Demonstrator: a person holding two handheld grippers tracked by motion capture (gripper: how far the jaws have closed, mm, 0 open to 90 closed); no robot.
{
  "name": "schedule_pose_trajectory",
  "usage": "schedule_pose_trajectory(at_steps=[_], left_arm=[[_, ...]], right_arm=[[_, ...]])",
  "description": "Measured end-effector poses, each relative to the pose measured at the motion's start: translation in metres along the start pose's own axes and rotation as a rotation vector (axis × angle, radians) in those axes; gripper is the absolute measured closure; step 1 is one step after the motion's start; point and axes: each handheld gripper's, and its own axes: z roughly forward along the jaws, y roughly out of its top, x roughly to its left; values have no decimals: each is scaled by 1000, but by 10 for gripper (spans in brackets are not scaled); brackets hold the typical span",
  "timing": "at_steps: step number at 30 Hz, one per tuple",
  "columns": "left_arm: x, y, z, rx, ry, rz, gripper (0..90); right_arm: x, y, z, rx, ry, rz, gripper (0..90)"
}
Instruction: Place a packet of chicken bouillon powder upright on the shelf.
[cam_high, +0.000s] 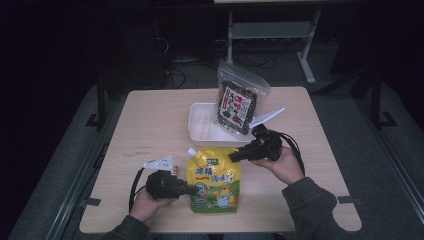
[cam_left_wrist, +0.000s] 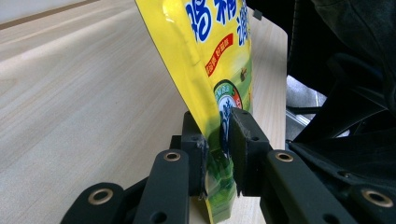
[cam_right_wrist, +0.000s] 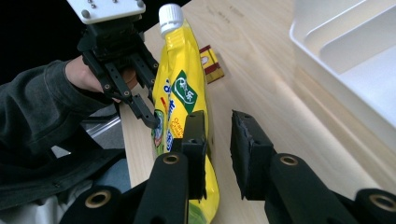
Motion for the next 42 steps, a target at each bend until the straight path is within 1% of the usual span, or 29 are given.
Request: schedule_pose_trajectory(at_steps=[1, 3, 4, 6, 10, 13, 15, 18, 24, 26, 27, 28, 29, 32, 35, 37, 38, 40, 42], left_arm=[[0, 0, 0, -1, 0, 0, 765], [0, 0, 0, -1, -4, -3, 764], [0, 0, 1, -2, -6, -3, 765], [-1, 0, 1, -2, -6, 0, 765], [-1, 0, 1, -3, -5, 2, 764], [-1, 0, 1, -3, -4, 2, 761], [-1, 0, 1, -3, -3, 1, 759], [-1, 0, 0, -4, -1, 3, 757], [-1, 0, 0, -5, -1, 4, 750], [-1, 0, 0, -6, -1, 4, 749], [-1, 0, 0, -7, -1, 4, 744], [-1, 0, 0, -7, -1, 5, 744], [-2, 0, 0, -8, 0, 6, 734], [-2, 0, 0, -6, 6, 10, 717], [-2, 0, 0, -4, 15, 14, 695], [-3, 0, 0, -5, 22, 17, 663], [-3, 0, -1, -6, 29, 21, 663], [-3, 1, -3, -12, 32, 24, 640], [-4, 1, -5, -11, 44, 27, 627]], right_arm=[[0, 0, 3, 7, 5, 0, 737], [0, 0, 7, 24, -3, -4, 738], [0, 1, 9, 29, 5, -7, 743], [1, 1, 13, 42, 5, -8, 765], [0, 1, 17, 58, 32, 5, 771], [1, 0, 20, 68, 55, 6, 794], [2, 0, 21, 73, 56, 2, 802], [1, 0, 21, 71, 61, 4, 821], [-1, -2, 21, 67, 92, 23, 828], [-1, -2, 21, 67, 93, 23, 829], [0, -2, 21, 69, 88, 18, 864], [0, -2, 21, 69, 88, 18, 864], [1, -2, 20, 69, 89, 12, 882], [2, -2, 20, 73, 88, 10, 890], [3, -2, 20, 78, 91, 16, 893], [2, -3, 19, 78, 98, 32, 894], [2, -3, 19, 78, 98, 32, 894], [2, -4, 18, 75, 114, 41, 895], [3, -4, 18, 75, 114, 42, 895]])
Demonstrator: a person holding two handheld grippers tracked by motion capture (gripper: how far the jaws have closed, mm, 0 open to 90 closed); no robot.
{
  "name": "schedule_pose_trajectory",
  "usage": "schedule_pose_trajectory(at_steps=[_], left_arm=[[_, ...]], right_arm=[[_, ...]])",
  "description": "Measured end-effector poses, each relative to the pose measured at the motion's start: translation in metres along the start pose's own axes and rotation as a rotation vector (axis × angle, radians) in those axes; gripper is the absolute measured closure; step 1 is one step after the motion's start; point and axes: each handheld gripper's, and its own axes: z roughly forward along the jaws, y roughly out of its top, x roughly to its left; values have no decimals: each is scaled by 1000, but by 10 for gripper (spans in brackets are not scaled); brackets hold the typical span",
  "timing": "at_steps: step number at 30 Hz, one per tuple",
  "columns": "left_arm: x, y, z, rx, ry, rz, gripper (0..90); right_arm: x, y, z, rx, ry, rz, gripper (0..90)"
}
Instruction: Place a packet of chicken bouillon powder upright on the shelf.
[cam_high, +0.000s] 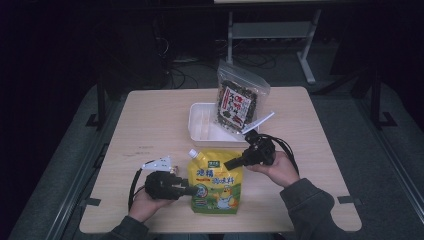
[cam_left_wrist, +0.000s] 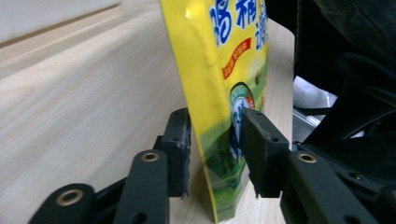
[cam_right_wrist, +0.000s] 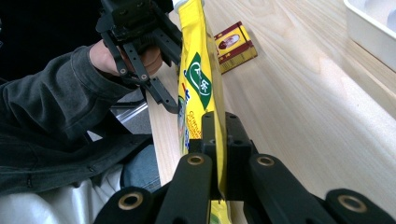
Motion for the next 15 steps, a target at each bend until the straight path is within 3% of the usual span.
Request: schedule_pose_trajectory(at_steps=[7, 15], left_arm=[[-3, 3, -5, 13, 42, 19, 525], [-3, 2, -13, 8, 70, 13, 486]], right_arm=[[7, 0, -5, -21, 37, -9, 894], [12, 2, -11, -51, 69, -6, 896]])
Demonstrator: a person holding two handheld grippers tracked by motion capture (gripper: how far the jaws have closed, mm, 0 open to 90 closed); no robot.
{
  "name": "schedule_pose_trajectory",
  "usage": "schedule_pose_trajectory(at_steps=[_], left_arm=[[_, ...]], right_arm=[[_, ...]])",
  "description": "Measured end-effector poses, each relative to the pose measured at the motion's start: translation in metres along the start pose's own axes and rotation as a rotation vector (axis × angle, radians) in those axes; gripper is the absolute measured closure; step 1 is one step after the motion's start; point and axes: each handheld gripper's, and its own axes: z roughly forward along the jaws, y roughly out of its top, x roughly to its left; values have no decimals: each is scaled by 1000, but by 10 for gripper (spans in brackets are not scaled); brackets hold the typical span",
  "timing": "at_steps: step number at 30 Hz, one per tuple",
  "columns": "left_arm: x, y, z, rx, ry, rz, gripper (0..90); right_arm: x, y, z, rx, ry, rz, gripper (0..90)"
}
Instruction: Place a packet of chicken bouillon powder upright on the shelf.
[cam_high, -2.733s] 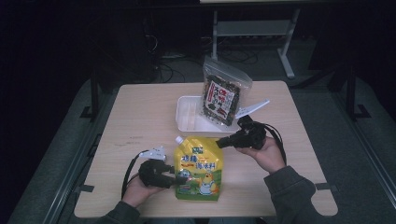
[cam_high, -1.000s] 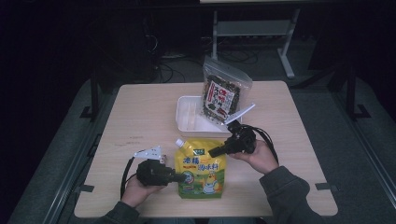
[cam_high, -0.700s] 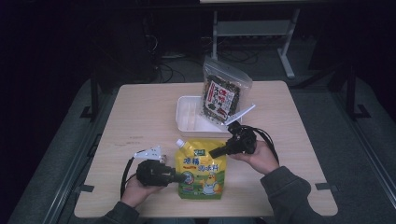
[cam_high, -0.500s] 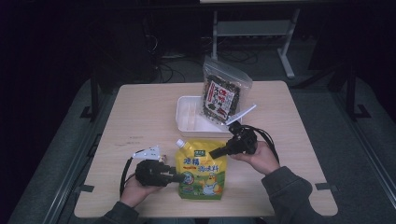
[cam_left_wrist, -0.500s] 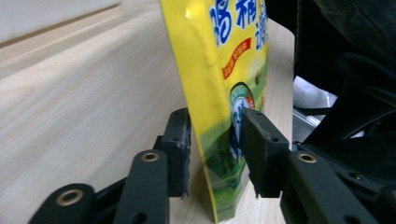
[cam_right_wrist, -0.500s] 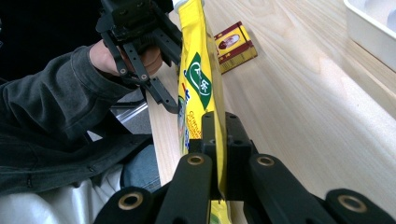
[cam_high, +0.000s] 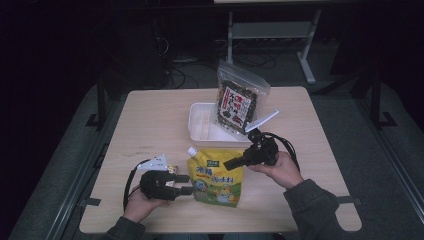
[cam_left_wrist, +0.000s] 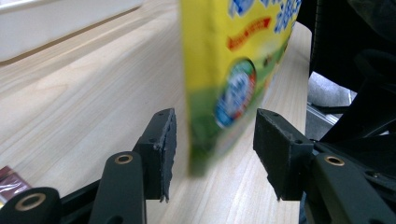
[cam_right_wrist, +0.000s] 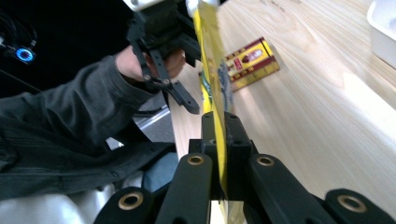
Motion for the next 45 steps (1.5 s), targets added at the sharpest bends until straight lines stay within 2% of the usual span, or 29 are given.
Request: schedule_pose_trajectory(at_steps=[4, 10, 11, 15, 21, 25, 27, 29, 30, 31, 32, 33, 35, 39, 41, 42, 43, 44, 45], left_arm=[[0, 0, -2, 2, 7, 2, 484], [0, 0, -2, -2, 21, -5, 464], [0, 0, -1, 0, 19, -4, 455], [-2, 1, 5, 10, 20, 4, 441], [-1, 2, 7, 14, 48, 6, 363], [1, 2, 10, -3, 29, -3, 324], [2, 2, 11, -8, 22, -1, 322], [3, 2, 12, -17, -4, -6, 322], [3, 2, 12, -19, -14, -3, 374], [3, 2, 12, -19, -29, 0, 374], [3, 1, 11, -23, -59, 7, 424], [3, 1, 10, -23, -58, 16, 557], [2, 1, 7, -15, -58, 30, 588], [4, 0, 2, -38, -76, 26, 742], [4, 0, 3, -38, -79, 32, 765], [3, 0, 3, -40, -85, 30, 777], [3, 0, 4, -42, -92, 29, 777], [2, 1, 4, -39, -95, 34, 780], [1, 1, 5, -39, -93, 38, 780]], right_arm=[[3, 1, -5, -30, 8, 9, 895], [5, 4, -12, -67, -10, 34, 895], [5, 4, -12, -74, -3, 38, 895], [7, 4, -11, -92, -21, 39, 896], [11, 4, -4, -93, 9, 37, 895], [16, 3, 2, -77, 20, 20, 895], [18, 3, 5, -70, 45, 13, 895], [20, 3, 8, -65, 55, 5, 895], [23, 2, 12, -48, 61, -13, 895], [23, 2, 12, -48, 61, -13, 895], [24, 2, 13, -41, 58, -16, 895], [25, 2, 15, -32, 60, -21, 894], [26, 3, 16, -25, 56, -29, 894], [26, 3, 11, -16, 40, -35, 885], [26, 3, 10, 3, 34, -35, 871], [29, 5, 7, 28, 8, -44, 847], [29, 5, 7, 28, 8, -44, 847], [31, 8, 4, 60, -12, -55, 830], [31, 8, 4, 60, -12, -55, 830]])
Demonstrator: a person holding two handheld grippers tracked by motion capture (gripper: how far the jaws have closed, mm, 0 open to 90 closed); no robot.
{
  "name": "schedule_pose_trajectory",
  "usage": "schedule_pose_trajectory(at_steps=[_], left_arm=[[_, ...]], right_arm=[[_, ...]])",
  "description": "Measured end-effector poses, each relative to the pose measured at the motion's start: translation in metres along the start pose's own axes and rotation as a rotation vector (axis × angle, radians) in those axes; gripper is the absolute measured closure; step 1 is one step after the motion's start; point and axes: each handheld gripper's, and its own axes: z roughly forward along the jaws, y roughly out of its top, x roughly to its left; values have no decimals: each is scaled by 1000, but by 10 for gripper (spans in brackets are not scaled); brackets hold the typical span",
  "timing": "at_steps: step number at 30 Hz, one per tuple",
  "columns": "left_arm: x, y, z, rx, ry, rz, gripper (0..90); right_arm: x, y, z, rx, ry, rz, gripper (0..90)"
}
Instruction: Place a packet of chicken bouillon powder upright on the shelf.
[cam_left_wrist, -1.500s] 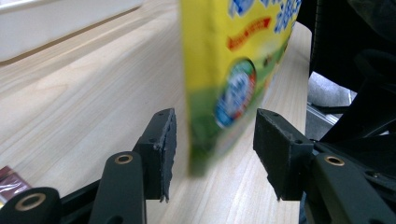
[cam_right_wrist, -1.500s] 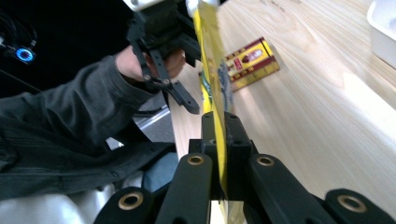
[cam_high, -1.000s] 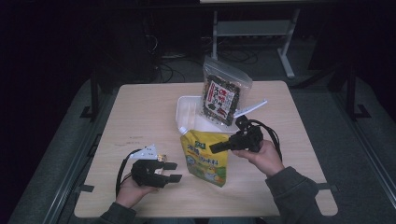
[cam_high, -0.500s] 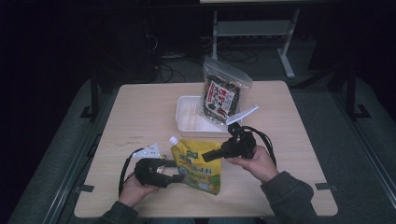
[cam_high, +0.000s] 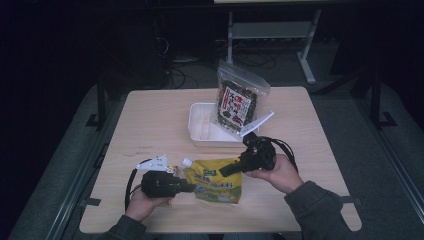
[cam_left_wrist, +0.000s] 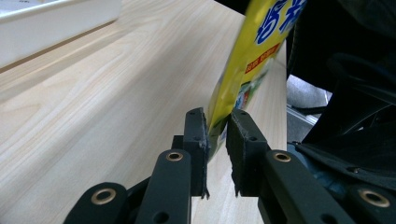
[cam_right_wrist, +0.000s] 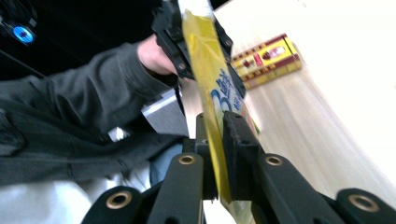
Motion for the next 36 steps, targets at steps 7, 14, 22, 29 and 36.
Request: schedule_pose_trajectory(at_steps=[7, 14, 22, 29, 36], left_arm=[[-1, 1, 3, 1, -4, 7, 779], [-2, 2, 3, 1, 2, 9, 779], [-3, 2, 4, 1, -1, 14, 783], [-3, 3, 5, -1, 7, 16, 778], [-3, 3, 3, -10, 18, 8, 720]], right_arm=[[8, 14, -4, 115, -61, -32, 737], [14, 31, -2, 183, -98, -58, 655], [15, 41, -5, 197, -126, -70, 648], [18, 48, -6, 220, -126, -80, 728], [22, 49, -2, 267, -94, -78, 892]])
